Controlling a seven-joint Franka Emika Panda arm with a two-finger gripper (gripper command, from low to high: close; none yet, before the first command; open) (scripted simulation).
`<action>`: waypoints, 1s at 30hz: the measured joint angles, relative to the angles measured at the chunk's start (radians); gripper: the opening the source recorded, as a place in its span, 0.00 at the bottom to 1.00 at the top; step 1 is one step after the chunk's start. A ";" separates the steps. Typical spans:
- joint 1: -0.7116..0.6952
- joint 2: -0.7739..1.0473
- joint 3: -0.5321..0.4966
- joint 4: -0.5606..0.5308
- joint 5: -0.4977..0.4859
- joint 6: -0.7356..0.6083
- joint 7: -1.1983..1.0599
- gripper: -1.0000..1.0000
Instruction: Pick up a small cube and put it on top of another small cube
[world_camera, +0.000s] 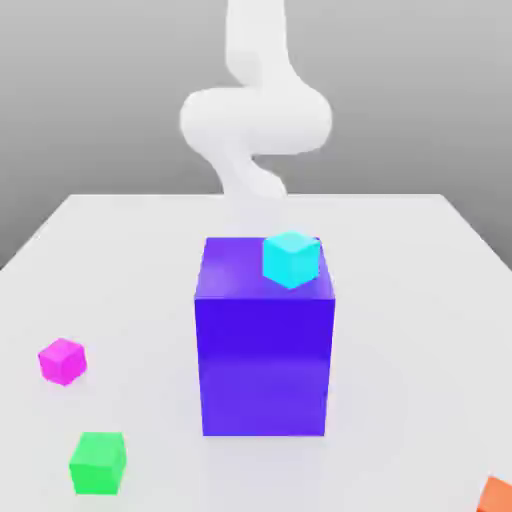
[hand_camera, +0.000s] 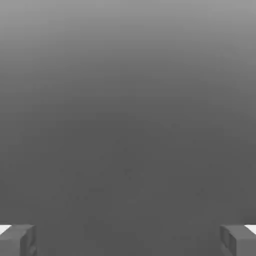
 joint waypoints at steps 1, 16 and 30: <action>-0.036 0.036 0.000 -0.018 -0.005 0.022 0.049 0.50; -0.457 0.536 -0.085 -0.274 -0.058 0.325 0.725 0.50; -0.698 1.021 -0.064 -0.366 0.155 0.661 0.907 0.50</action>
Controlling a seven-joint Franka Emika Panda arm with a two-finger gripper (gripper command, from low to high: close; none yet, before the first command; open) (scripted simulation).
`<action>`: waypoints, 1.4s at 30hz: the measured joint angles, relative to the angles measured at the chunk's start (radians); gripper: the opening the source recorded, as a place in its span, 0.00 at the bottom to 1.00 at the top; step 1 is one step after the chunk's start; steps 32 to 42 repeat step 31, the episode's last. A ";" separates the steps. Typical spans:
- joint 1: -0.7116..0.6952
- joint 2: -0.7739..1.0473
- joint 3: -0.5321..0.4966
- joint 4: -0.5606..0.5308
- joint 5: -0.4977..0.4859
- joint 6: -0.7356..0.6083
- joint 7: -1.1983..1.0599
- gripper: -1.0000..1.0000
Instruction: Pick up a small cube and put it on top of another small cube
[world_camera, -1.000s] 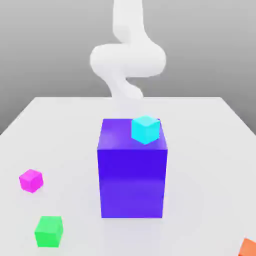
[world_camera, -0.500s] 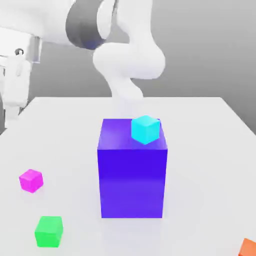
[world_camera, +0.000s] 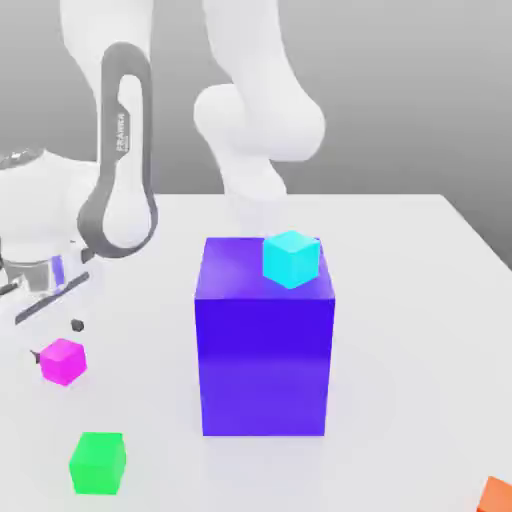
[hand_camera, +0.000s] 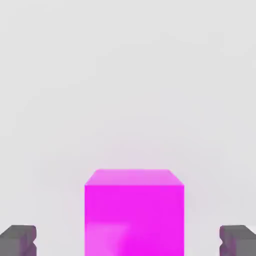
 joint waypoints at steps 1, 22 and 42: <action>-0.008 0.018 0.009 0.004 0.003 0.015 -0.003 0.00; 0.215 -0.177 0.153 0.209 -0.166 -0.384 -0.087 0.00; 0.262 -0.010 0.163 0.261 -0.218 -0.270 -0.085 1.00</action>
